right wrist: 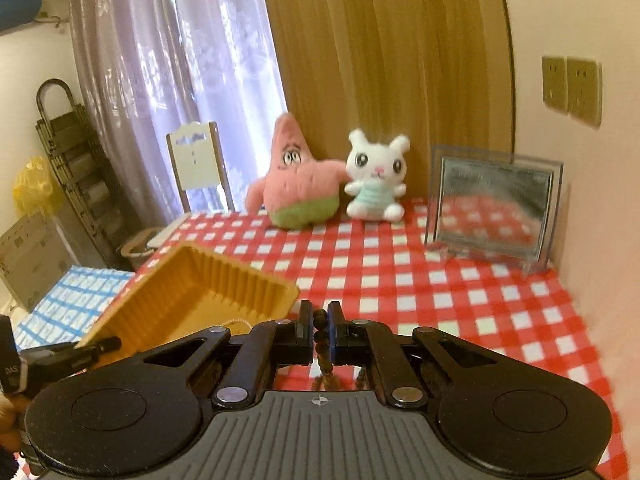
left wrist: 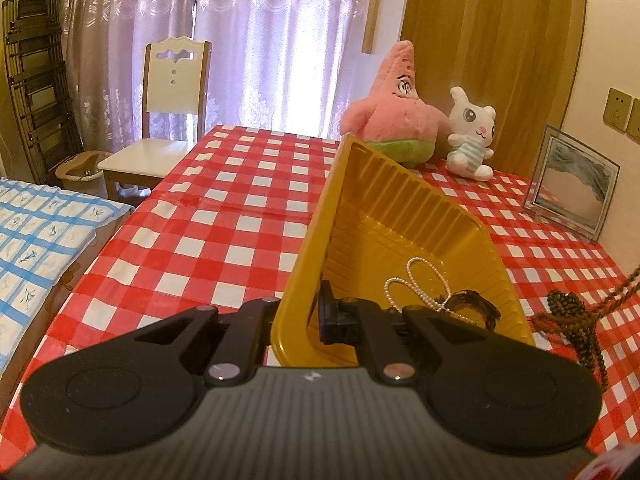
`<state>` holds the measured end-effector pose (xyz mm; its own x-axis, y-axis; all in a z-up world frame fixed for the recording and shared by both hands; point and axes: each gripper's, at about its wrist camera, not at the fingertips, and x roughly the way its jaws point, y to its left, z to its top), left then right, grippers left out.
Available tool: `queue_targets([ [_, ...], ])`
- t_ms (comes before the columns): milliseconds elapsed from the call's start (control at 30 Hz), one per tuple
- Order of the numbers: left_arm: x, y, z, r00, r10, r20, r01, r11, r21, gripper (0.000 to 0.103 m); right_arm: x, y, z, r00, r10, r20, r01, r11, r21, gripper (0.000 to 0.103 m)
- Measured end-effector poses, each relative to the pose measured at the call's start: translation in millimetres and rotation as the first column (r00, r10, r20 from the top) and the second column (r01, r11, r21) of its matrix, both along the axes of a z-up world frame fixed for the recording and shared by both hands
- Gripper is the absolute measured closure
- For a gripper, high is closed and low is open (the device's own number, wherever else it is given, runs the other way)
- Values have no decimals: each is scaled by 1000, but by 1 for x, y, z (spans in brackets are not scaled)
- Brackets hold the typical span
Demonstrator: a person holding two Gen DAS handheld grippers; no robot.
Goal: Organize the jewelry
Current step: 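Lift the bead necklace high with the right tool, then lower the necklace into the orange tray and open the right tool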
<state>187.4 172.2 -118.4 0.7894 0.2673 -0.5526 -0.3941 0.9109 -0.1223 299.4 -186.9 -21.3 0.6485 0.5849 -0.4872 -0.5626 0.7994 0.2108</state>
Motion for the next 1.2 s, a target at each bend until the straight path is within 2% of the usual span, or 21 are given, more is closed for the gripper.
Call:
queue_targets([
  [267, 0, -2, 3, 1000, -9, 4, 9, 1000, 12, 97, -13, 2, 30, 998, 44, 43, -43, 998, -35, 96],
  [633, -1, -4, 5, 1000, -7, 14, 7, 1000, 6, 97, -25, 18, 61, 992, 119, 40, -118, 993, -32, 96],
  [933, -1, -4, 7, 1000, -7, 15, 7, 1000, 0, 97, -19, 63, 84, 971, 226, 79, -229, 973, 33, 96],
  [1200, 0, -4, 7, 1000, -3, 17, 3, 1000, -9, 97, -9, 114, 76, 953, 298, 53, -302, 949, 93, 96],
])
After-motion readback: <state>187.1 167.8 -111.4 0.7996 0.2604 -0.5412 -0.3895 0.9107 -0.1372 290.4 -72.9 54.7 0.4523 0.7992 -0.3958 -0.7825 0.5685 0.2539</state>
